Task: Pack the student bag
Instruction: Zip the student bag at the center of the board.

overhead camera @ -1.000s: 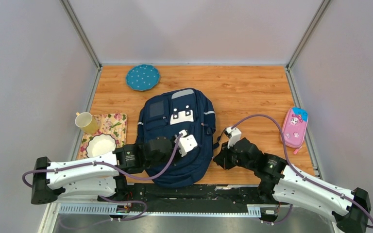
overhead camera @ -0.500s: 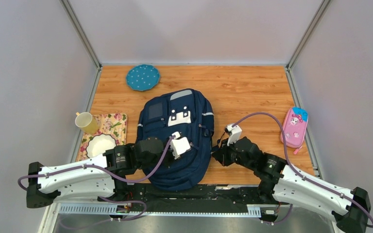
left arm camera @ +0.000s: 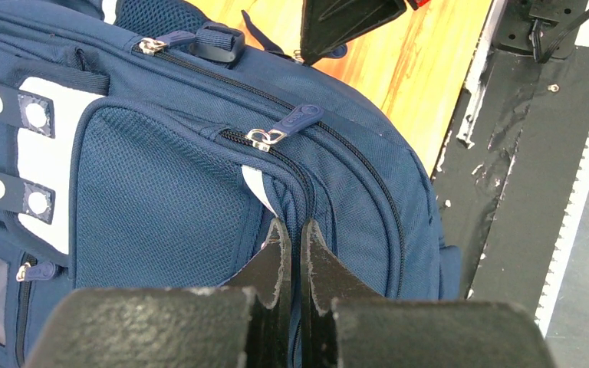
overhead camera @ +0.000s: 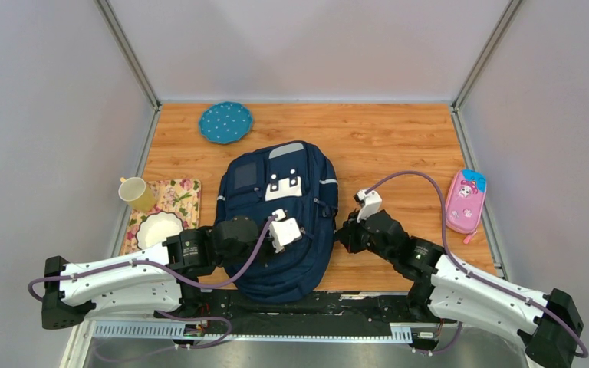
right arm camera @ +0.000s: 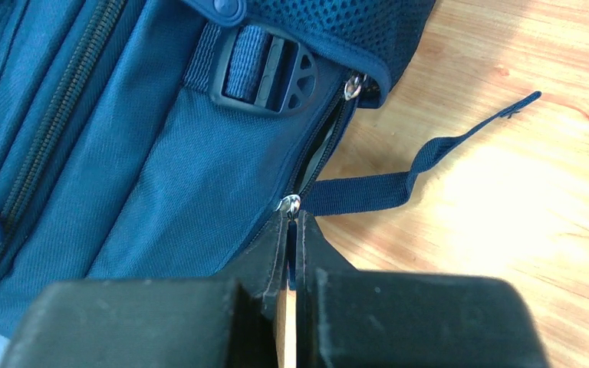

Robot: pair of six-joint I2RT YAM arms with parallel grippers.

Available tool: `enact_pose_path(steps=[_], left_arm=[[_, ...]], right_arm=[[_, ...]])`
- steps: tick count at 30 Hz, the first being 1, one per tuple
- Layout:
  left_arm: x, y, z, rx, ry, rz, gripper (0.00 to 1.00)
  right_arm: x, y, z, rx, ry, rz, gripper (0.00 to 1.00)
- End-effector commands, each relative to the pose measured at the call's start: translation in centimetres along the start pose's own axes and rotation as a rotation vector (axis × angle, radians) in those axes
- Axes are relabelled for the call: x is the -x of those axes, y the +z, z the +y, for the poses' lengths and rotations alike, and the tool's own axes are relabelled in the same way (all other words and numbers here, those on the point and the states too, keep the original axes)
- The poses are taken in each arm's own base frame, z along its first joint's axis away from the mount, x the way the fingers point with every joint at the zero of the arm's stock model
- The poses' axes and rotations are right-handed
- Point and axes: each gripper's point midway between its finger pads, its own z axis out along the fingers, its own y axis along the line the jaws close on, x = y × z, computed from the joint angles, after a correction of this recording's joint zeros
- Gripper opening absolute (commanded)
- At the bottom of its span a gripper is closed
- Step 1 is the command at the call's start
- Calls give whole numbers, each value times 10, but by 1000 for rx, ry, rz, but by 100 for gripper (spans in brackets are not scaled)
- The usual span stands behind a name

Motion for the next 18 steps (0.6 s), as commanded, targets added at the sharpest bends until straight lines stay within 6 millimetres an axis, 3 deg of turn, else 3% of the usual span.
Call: enact_pose_path(steps=[1, 18], left_arm=[[42, -14, -12, -82, 4, -138, 0], [35, -18, -6, -45, -14, -144, 0]], right_arm=[[46, 5, 2, -24, 35, -155, 0], [60, 34, -20, -120, 166, -149, 0]])
